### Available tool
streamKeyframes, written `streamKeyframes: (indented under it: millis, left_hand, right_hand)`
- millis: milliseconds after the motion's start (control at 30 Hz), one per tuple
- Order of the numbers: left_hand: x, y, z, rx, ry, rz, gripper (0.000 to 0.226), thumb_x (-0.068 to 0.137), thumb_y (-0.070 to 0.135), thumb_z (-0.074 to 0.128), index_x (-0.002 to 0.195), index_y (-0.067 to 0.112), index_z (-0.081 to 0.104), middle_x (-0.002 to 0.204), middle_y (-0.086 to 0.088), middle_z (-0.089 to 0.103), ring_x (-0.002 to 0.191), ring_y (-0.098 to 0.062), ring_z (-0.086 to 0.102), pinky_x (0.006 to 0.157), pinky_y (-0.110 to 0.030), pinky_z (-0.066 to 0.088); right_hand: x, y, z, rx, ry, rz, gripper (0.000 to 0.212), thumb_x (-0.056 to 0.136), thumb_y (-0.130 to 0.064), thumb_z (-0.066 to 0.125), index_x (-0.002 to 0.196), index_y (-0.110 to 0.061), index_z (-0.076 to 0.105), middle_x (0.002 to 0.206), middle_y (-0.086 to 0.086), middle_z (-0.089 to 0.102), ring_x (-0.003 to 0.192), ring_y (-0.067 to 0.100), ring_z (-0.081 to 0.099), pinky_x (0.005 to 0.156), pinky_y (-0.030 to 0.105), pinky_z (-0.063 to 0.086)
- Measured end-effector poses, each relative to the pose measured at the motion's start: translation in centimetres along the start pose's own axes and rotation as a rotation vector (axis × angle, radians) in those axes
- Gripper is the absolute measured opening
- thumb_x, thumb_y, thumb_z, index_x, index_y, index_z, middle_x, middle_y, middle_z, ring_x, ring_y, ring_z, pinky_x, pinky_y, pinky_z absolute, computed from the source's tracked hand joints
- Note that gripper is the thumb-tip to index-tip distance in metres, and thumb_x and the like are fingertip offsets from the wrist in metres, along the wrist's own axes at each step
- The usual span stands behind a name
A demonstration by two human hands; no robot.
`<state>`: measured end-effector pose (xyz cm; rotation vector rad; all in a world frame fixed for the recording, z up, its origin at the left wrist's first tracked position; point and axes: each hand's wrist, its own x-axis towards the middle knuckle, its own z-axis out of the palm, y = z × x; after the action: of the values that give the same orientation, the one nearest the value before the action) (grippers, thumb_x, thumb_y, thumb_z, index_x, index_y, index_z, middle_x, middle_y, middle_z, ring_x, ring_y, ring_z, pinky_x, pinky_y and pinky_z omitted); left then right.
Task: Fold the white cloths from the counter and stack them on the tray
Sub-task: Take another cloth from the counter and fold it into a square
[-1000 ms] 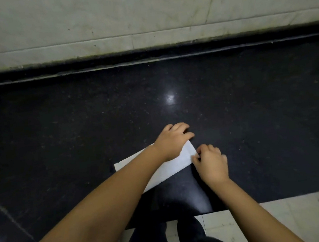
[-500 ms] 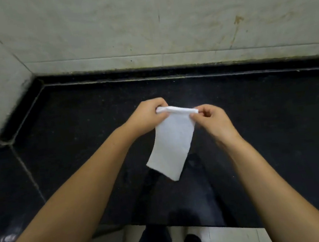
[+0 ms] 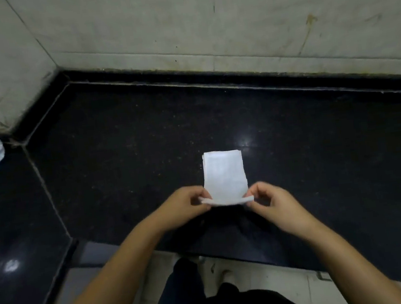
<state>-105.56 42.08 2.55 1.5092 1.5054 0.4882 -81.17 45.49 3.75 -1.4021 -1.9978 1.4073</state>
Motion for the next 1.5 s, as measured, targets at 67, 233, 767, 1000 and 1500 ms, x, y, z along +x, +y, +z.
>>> streamKeyframes:
  millis: [67, 233, 767, 1000, 1500]
  left_hand:
    - [-0.6, -1.7, 2.2, 0.055, -0.104, -0.085, 0.007, 0.083, 0.015, 0.066, 0.089, 0.02, 0.068, 0.091, 0.001, 0.07, 0.085, -0.011, 0.064, 0.086, -0.037, 0.052]
    - [0.7, -1.9, 1.9, -0.03, -0.107, -0.109, 0.008, 0.086, 0.016, 0.065, 0.091, 0.013, 0.069, 0.089, -0.001, 0.069, 0.082, -0.008, 0.062, 0.082, -0.031, 0.052]
    - [11.0, -1.5, 1.1, 0.273, 0.252, -0.204, 0.027, 0.091, 0.025, 0.055, 0.117, 0.017, 0.053, 0.116, -0.006, 0.051, 0.109, -0.023, 0.05, 0.094, -0.04, 0.044]
    - [8.0, -1.2, 4.5, 0.49, 0.382, -0.437, 0.045, 0.094, 0.048, 0.043, 0.12, 0.012, 0.048, 0.124, -0.007, 0.049, 0.117, -0.024, 0.044, 0.095, -0.04, 0.035]
    - [6.1, 4.1, 4.6, -0.565, 0.386, -0.413, 0.031, 0.089, 0.011, 0.059, 0.118, 0.009, 0.05, 0.111, -0.005, 0.057, 0.096, -0.019, 0.058, 0.068, -0.028, 0.05]
  right_hand:
    - [-1.4, 1.9, 1.1, -0.016, -0.134, 0.109, 0.005, 0.087, -0.015, 0.065, 0.085, -0.018, 0.063, 0.082, 0.004, 0.064, 0.075, 0.007, 0.057, 0.069, 0.015, 0.044]
    - [-0.2, 2.6, 0.9, 0.059, -0.109, 0.171, 0.003, 0.086, -0.013, 0.065, 0.084, -0.015, 0.063, 0.074, 0.0, 0.055, 0.069, 0.009, 0.049, 0.064, 0.019, 0.039]
    - [10.9, 2.3, 1.6, -0.216, 0.294, 0.391, 0.026, 0.091, -0.021, 0.052, 0.116, -0.016, 0.053, 0.108, 0.003, 0.053, 0.091, 0.019, 0.055, 0.076, 0.034, 0.047]
    - [9.6, 2.3, 2.6, -0.472, 0.26, 0.502, 0.04, 0.095, -0.039, 0.046, 0.118, -0.007, 0.052, 0.118, 0.011, 0.056, 0.107, 0.03, 0.056, 0.089, 0.04, 0.044]
    - [5.8, 0.4, -1.4, 0.484, 0.266, 0.429, 0.016, 0.086, -0.005, 0.058, 0.101, -0.006, 0.064, 0.087, 0.006, 0.069, 0.075, 0.019, 0.064, 0.059, 0.027, 0.05]
